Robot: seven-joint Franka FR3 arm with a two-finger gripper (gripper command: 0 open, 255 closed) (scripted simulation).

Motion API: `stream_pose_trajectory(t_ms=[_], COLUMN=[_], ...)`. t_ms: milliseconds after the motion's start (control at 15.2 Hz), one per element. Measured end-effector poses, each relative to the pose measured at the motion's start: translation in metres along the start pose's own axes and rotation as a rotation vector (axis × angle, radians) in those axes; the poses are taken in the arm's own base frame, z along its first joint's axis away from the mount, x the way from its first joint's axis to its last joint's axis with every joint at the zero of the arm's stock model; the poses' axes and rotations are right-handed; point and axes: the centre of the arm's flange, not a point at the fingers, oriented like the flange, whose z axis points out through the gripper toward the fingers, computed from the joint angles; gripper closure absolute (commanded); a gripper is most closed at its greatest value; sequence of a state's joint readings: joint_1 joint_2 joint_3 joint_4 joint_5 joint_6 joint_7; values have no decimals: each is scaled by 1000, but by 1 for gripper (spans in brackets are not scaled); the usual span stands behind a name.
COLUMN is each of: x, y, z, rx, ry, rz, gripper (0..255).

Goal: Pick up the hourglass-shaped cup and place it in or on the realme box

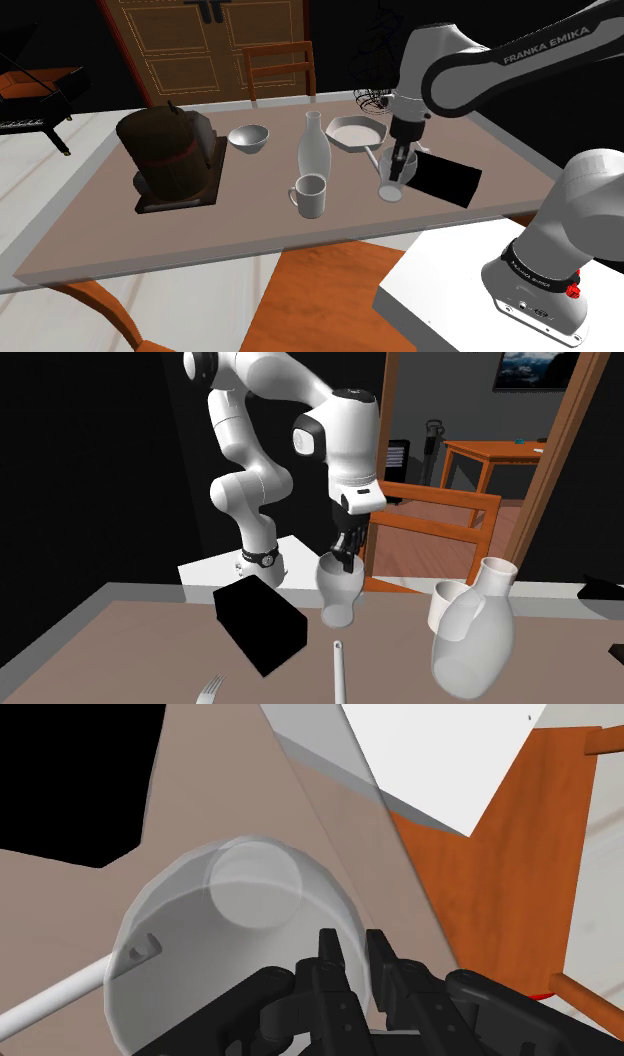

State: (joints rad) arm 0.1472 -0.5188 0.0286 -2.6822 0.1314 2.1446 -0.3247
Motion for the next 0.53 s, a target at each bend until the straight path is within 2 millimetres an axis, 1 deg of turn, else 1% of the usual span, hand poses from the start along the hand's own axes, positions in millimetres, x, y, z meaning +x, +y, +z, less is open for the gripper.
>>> stream_pose_trajectory(t_ms=[528], x=[0], y=[-4], z=[-42], rx=[0], ry=[0], rz=[0], gripper=[255])
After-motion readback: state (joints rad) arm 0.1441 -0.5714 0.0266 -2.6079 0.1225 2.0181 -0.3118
